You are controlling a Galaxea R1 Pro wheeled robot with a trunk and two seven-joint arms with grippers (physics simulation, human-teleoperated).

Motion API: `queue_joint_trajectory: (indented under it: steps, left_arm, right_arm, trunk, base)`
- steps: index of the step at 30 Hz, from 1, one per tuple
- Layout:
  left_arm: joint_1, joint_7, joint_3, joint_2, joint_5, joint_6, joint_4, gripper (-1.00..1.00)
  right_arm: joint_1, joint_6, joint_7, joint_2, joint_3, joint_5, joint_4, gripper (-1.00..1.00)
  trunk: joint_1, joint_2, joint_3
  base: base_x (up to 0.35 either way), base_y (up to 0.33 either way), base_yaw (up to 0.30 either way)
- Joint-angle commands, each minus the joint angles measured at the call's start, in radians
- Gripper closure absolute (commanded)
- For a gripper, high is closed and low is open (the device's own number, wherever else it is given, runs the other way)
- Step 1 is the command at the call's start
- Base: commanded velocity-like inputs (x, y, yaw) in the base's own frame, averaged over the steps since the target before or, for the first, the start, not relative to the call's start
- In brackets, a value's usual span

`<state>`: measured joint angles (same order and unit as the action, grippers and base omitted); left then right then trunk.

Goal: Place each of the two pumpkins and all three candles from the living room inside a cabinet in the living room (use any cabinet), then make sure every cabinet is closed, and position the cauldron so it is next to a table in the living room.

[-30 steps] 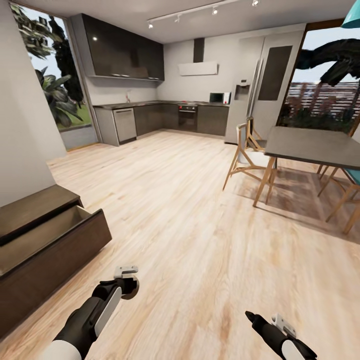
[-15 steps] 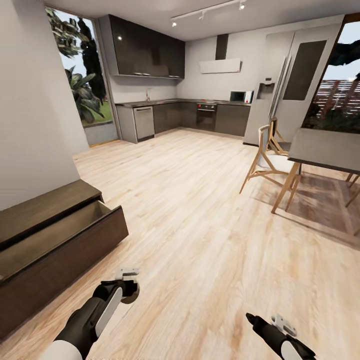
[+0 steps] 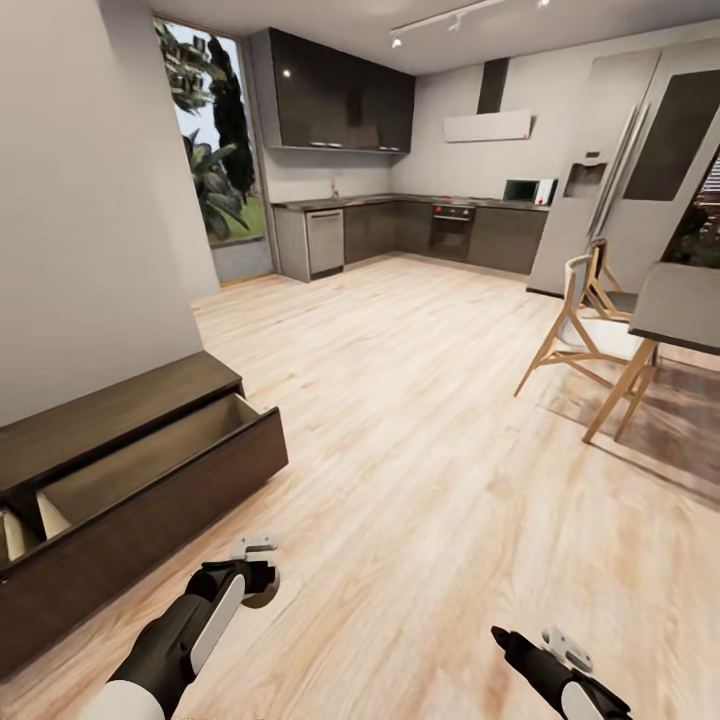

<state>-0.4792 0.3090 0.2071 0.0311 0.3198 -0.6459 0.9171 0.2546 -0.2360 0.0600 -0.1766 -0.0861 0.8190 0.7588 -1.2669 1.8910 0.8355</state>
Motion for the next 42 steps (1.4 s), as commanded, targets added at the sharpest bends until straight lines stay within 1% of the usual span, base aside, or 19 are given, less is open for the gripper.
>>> queue_joint_trajectory:
  steps: [1,2,5,10,20,32,36,42]
  left_arm:
    - [-0.001,0.009,0.004,0.001,0.008,-0.003,0.001,1.00]
    - [-0.001,0.009,0.004,0.001,0.008,-0.003,0.001,1.00]
    - [-0.001,0.009,0.002,0.001,0.008,-0.003,0.000,1.00]
    - [-0.001,0.009,0.002,0.001,0.008,-0.003,0.000,1.00]
    - [-0.001,0.009,0.003,0.001,0.009,-0.003,-0.004,1.00]
    - [-0.001,0.009,-0.001,0.001,0.010,-0.003,0.004,1.00]
    - [-0.001,0.009,-0.006,0.002,0.011,-0.004,0.005,1.00]
    - [-0.001,0.007,-0.008,0.004,0.011,-0.005,0.005,1.00]
  right_arm:
    - [0.000,-0.002,0.006,-0.001,-0.004,0.008,0.002,-1.00]
    - [0.000,-0.002,0.006,-0.001,-0.004,0.006,0.002,-1.00]
    - [0.000,-0.002,0.007,-0.001,-0.004,-0.022,0.002,-1.00]
    - [0.000,-0.004,0.006,0.010,-0.004,-0.039,0.002,-1.00]
    - [0.000,-0.004,-0.003,0.013,-0.003,-0.044,0.004,-1.00]
    - [0.000,-0.002,-0.006,0.013,-0.003,-0.045,0.004,-1.00]
    - [0.000,-0.002,-0.005,0.014,-0.004,-0.046,0.005,-1.00]
    - [0.000,-0.002,-0.005,0.014,-0.005,-0.046,0.005,-1.00]
  trunk:
    - [0.004,-0.007,-0.001]
    - [0.008,-0.014,-0.004]
    - [0.019,-0.035,-0.010]
    - [0.039,-0.070,-0.021]
    - [0.077,-0.140,-0.043]
    - [0.123,-0.224,-0.080]
    - [0.138,-0.252,-0.095]
    - [0.138,-0.252,-0.098]
  base:
    - [0.000,0.000,0.236]
    - [0.000,0.000,0.236]
    - [0.000,0.000,0.236]
    - [0.000,0.000,0.236]
    - [0.000,0.000,0.218]
    - [0.000,0.000,0.015]
    - [0.000,0.000,0.148]
    - [0.000,0.000,0.260]
